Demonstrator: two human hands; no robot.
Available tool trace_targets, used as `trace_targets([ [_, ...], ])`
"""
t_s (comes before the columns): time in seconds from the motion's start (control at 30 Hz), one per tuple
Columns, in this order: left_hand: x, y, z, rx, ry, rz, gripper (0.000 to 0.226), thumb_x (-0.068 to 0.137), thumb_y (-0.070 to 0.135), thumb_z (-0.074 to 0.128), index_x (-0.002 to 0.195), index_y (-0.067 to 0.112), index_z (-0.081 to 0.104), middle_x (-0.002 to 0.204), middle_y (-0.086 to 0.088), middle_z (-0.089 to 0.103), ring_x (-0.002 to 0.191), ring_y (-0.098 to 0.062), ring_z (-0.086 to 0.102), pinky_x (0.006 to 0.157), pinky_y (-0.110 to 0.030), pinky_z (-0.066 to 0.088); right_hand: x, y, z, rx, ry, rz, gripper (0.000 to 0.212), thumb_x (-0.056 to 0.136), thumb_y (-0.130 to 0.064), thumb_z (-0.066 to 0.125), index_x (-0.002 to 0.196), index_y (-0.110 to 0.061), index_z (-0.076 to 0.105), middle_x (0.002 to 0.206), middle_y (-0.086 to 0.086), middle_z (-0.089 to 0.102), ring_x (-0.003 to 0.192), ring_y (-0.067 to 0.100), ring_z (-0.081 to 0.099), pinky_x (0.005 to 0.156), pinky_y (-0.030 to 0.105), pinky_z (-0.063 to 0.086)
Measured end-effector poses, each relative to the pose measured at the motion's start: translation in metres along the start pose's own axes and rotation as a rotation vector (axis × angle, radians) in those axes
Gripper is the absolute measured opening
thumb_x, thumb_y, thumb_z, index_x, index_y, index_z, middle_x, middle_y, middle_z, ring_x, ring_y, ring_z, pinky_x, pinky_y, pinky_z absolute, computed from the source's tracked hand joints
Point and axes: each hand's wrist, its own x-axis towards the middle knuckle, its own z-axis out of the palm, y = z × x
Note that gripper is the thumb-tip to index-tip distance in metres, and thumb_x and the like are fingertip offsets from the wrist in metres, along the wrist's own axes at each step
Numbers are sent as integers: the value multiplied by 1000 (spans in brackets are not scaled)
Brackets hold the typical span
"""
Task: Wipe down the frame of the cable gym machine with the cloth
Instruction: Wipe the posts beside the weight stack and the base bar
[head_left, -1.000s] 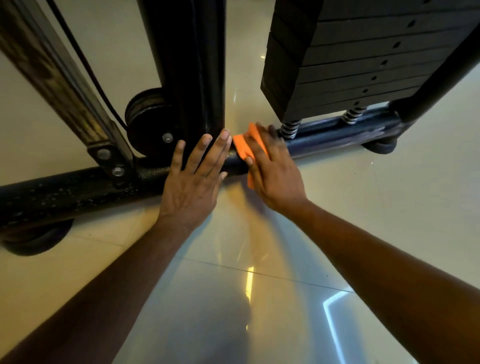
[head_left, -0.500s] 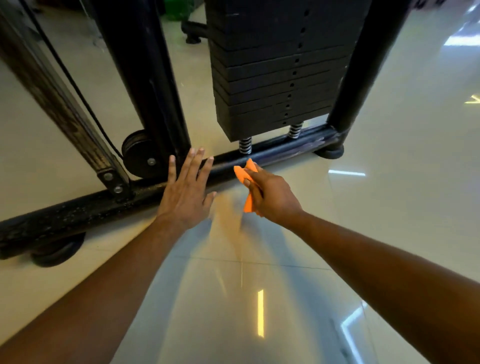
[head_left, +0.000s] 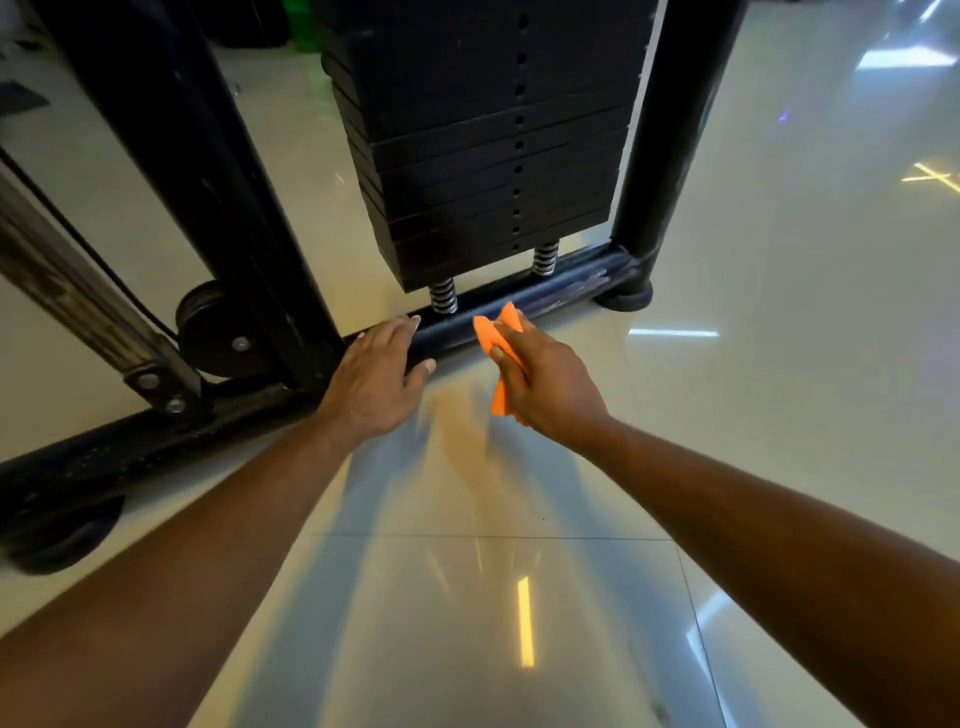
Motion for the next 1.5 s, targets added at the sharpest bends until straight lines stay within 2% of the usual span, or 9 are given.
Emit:
trace_targets([
  [0.13,27,-8,26,-44,-2,-113,58,110,34,53,161,9,42,163,-13,45,149,-36,43,125,-51,34,34,-1,39,1,92,25,53,117,-47,44,167,-28,42,177,1,33,149,27,52,114,44,54],
  [0.23,50,-17,45,-20,32,-115,50,110,28,48,155,7,50,159,-15,50,146,-38,47,124,-51,33,57,2,72,7,133,53,55,118,-44,40,170,-28,32,182,1,16,166,24,20,124,44,40],
  [0.33,69,-24,55,-68,89,-143,45,108,24,47,149,9,60,151,-15,59,138,-38,55,117,-46,39,69,12,108,-33,154,34,63,119,-41,33,175,-21,14,183,3,-2,169,26,-8,135,53,20],
  [0.43,76,-29,61,-86,134,-147,44,106,27,46,145,18,64,148,-8,64,134,-33,59,112,-42,41,70,15,132,-73,213,2,67,119,-36,35,175,-12,6,183,10,-9,168,31,-17,135,59,8],
  [0.7,69,-28,62,-109,170,-135,46,107,31,48,149,18,61,148,-4,63,136,-29,56,116,-41,37,76,47,125,-230,205,-88,74,118,-41,40,175,-17,0,182,14,-9,168,34,-13,134,62,7],
  [0.87,64,-27,73,58,171,-79,53,108,47,47,152,19,53,151,-4,57,140,-28,51,119,-46,33,95,65,98,-168,315,85,65,118,-37,38,175,-23,10,183,9,-7,168,35,-13,133,64,5],
  [1.07,59,-11,82,115,226,-134,53,111,47,45,154,16,50,161,-8,51,154,-31,40,126,-58,25,90,61,100,-234,178,-169,63,118,-35,42,175,-22,19,183,7,2,169,30,-6,135,59,4],
  [1.27,59,-7,88,151,254,-163,55,113,50,41,156,17,47,164,-8,47,157,-32,33,128,-58,19,98,73,72,-229,242,-3,58,118,-36,39,173,-24,24,183,8,7,169,30,0,135,60,10],
  [1.5,58,-5,89,173,250,-169,60,110,55,43,157,17,47,167,-9,44,159,-34,30,128,-58,16,105,85,66,-356,109,-225,59,118,-41,36,174,-29,22,183,7,8,170,29,2,137,53,6],
])
